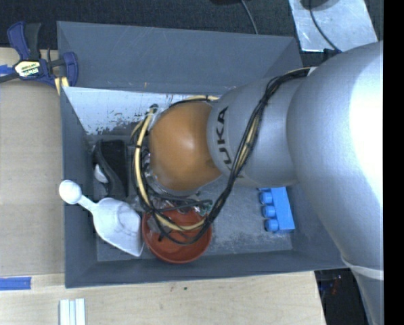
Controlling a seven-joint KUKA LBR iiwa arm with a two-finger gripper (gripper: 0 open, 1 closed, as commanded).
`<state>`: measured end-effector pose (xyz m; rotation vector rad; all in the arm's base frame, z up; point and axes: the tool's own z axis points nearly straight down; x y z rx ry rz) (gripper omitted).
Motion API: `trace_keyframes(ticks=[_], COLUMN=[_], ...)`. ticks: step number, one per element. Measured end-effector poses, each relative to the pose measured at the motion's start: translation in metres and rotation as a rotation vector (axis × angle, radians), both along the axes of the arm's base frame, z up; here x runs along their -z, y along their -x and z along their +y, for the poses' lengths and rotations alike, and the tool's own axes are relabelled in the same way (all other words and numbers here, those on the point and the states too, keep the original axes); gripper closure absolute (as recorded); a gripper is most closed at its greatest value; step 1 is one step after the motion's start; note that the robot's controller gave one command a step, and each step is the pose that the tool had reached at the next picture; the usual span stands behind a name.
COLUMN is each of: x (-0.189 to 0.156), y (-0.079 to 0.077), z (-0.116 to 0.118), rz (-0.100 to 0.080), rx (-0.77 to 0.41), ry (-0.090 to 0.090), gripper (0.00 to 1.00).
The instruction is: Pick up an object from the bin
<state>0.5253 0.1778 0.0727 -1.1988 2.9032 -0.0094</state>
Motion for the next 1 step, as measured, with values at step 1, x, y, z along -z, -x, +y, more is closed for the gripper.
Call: trace_keyframes(ticks=[1], x=[-0.0001], y=[-0.0025], z=[0.0223], rz=[0.01], rx=[-0.004], ry=[0.007], gripper=[1.0])
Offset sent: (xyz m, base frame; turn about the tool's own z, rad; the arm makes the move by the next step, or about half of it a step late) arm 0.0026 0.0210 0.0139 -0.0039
